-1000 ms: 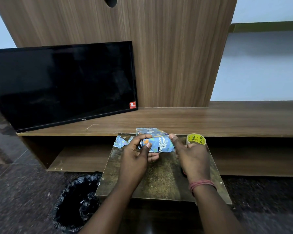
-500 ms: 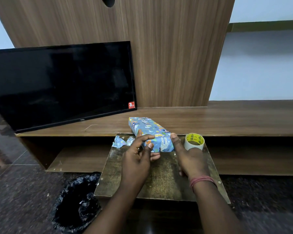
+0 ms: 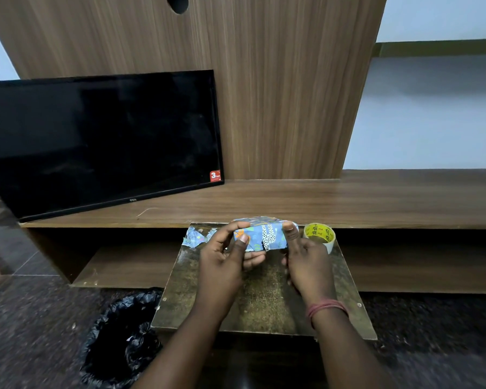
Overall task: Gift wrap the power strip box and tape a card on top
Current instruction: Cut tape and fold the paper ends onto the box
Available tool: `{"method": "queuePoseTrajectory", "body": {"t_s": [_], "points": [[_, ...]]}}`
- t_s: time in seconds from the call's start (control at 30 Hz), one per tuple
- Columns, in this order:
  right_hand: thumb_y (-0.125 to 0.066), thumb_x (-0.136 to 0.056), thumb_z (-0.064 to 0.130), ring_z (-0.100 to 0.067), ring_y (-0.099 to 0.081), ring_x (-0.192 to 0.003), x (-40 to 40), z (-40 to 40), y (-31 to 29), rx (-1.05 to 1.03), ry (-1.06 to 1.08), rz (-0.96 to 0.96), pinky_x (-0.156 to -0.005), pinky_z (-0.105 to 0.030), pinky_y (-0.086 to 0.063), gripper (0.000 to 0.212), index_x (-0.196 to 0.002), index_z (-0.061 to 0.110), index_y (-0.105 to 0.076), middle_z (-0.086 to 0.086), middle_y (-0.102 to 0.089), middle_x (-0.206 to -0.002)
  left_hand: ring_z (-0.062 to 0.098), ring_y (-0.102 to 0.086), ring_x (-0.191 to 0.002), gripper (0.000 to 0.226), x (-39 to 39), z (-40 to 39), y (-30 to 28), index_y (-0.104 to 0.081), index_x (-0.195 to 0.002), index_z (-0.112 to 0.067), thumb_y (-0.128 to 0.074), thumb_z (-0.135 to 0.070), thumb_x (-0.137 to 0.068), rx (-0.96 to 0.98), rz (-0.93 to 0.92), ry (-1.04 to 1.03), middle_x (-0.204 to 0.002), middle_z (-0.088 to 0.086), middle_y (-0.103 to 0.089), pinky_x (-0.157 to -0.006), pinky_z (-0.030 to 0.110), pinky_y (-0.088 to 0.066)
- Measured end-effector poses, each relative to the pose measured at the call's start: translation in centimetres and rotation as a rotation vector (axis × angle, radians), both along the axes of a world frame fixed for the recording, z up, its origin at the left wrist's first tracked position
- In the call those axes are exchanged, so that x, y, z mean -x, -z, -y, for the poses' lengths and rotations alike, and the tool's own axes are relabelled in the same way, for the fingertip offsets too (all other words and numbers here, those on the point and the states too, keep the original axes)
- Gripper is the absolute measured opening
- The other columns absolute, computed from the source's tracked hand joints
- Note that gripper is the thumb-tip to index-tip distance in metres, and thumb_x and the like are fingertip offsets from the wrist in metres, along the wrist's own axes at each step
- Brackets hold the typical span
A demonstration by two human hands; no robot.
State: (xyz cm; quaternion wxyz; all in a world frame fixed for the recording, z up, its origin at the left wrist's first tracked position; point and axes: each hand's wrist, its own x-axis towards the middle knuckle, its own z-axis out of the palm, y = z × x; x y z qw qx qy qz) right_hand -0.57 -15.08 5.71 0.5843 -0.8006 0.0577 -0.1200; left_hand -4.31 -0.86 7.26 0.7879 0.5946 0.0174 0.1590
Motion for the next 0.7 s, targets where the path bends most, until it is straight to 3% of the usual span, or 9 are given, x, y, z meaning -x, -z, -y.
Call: {"method": "queuePoseTrajectory", "body": {"t_s": [0.17, 0.3, 0.4, 0.7], "points": [[-0.04, -0.072, 0.095, -0.015, -0.056, -0.045, 0.2, -0.2, 0.1, 0.001, -0.02, 0.133, -0.051, -0.031, -0.044, 0.087, -0.064, 0.012, -0.06, -0.004, -0.063, -0.054, 0.04, -0.076, -0.083, 0.02, -0.1, -0.4, -0.5, -0.069, -0.116, -0.009, -0.057, -0.004, -0.102, 0.066, 0.0, 0.015, -0.099, 0.012, -0.061, -0.07, 0.032, -0.064], [-0.034, -0.074, 0.096, -0.031, -0.059, -0.058, 0.0, 0.0, 0.2, 0.089, -0.006, 0.197, -0.056, -0.041, -0.047, 0.092, -0.066, 0.009, -0.061, -0.008, -0.061, -0.057, 0.039, -0.076, -0.083, 0.019, 0.0, -0.9, -0.8, -0.069, -0.116, -0.01, -0.058, -0.005, -0.101, 0.076, 0.007, 0.031, -0.1, 0.019, -0.062, -0.069, 0.03, -0.063], [-0.026, -0.073, 0.099, -0.034, -0.058, -0.062, -0.1, 0.3, 0.3, 0.143, -0.003, 0.191, -0.059, -0.042, -0.047, 0.098, -0.067, 0.007, -0.06, -0.009, -0.06, -0.058, 0.037, -0.077, -0.082, 0.019, 0.0, -0.9, -0.9, -0.069, -0.117, -0.009, -0.057, -0.005, -0.102, 0.064, 0.014, 0.024, -0.112, 0.027, -0.065, -0.069, 0.031, -0.063], [-0.028, -0.073, 0.098, -0.028, -0.063, -0.06, -0.7, 0.9, 1.4, 0.24, -0.05, 0.137, -0.06, -0.046, -0.053, 0.09, -0.07, 0.014, -0.062, -0.005, -0.063, -0.058, 0.033, -0.077, -0.077, 0.02, -0.2, -1.7, -1.4, -0.067, -0.118, -0.007, -0.056, -0.003, -0.102, 0.151, 0.034, 0.023, -0.088, 0.011, -0.073, -0.065, 0.026, -0.062]]}}
